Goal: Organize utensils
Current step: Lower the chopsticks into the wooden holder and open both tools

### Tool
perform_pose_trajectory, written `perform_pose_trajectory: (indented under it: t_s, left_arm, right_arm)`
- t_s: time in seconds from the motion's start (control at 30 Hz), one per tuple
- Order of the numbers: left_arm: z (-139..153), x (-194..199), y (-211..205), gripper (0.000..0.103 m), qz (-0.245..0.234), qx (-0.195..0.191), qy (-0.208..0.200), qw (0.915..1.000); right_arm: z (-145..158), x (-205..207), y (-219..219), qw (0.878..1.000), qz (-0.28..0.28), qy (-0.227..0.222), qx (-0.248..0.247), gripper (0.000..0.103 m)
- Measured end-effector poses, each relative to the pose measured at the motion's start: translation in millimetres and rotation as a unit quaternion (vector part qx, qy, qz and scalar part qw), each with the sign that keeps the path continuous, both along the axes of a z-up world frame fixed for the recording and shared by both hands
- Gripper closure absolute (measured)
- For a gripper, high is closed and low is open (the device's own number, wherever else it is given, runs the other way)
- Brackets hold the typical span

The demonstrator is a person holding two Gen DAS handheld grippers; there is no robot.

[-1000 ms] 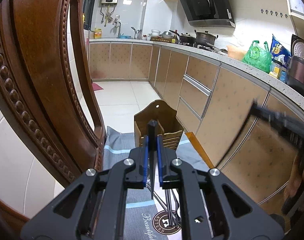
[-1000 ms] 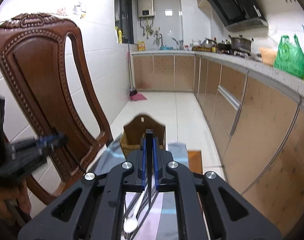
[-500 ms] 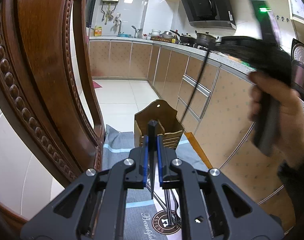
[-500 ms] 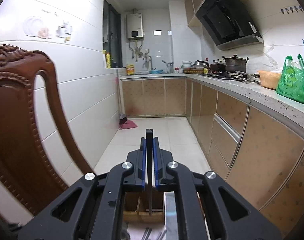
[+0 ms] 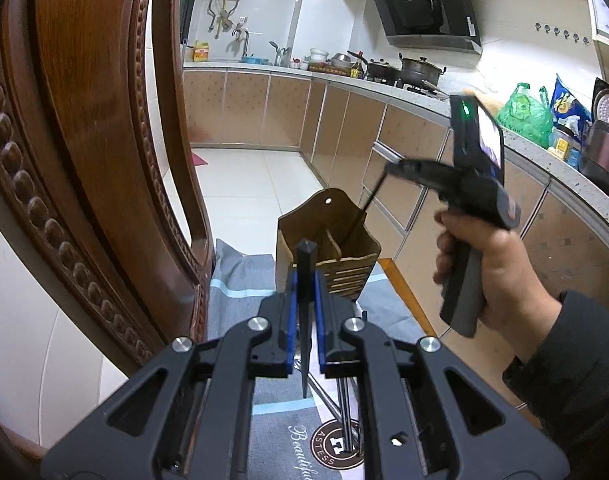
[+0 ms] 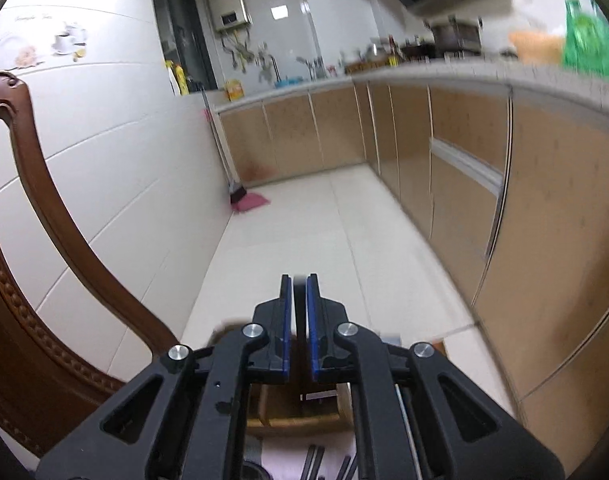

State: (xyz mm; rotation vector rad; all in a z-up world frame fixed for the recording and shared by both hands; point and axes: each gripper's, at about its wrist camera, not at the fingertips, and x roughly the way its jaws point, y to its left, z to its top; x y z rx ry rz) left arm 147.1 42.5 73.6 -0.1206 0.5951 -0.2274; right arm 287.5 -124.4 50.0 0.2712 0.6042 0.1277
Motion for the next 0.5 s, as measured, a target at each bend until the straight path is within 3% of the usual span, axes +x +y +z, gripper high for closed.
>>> perform_pose_trajectory:
  t_s: [0.07, 0.1, 0.13, 0.2, 0.23, 0.33, 0.47, 0.5]
  left_arm:
    - [-0.8, 1.2, -0.7, 0.095, 0.002, 0.000, 0.001, 1.0000]
    - [-2.0, 3.2, -1.2, 0.095, 0.003, 0.000, 0.002, 1.0000]
    - [-2.8, 4.4, -1.5, 0.095, 0.005, 0.001, 0.003, 1.0000]
    - [-5.4, 5.6, -2.4, 0.095, 0.006, 0.002, 0.004, 1.0000]
    - [-6.8, 6.4, -3.2, 0.095, 0.006, 0.002, 0.006, 1.0000]
    - [-11.0, 8.6, -5.0, 0.095, 0.015, 0.008, 0.009, 0.9998]
    - [-14.2, 9.4, -7.2, 0.095, 0.026, 0.010, 0.008, 0.9996]
    - [-13.4, 8.4, -8.1, 0.095, 0.030, 0.010, 0.005, 0.9995]
  right_arm:
    - [-9.6, -3.6, -9.1, 1.000, 0.004, 0.016, 0.012, 0.089]
    - [-12.7, -9.6, -16.5, 1.000, 0.004, 0.020, 0.020, 0.075]
    - [-13.9, -19.9, -23.8, 0.999, 0.004, 0.016, 0.029, 0.052]
    - [-12.9, -49.9, -44.1, 0.998, -0.006, -0.009, 0.054, 0.027]
    - [-13.8, -66.1, -52.2, 0.998, -0.012, -0.018, 0.065, 0.020]
    - [-22.1, -129.2, -78.1, 0.994, -0.010, -0.042, 0.096, 0.014]
    - [-53.4, -202.4, -93.4, 0.995, -0.022, -0.060, 0.081, 0.011]
    - [-64.0, -213.0, -93.7, 0.996, -0.034, -0.043, 0.075, 0.010]
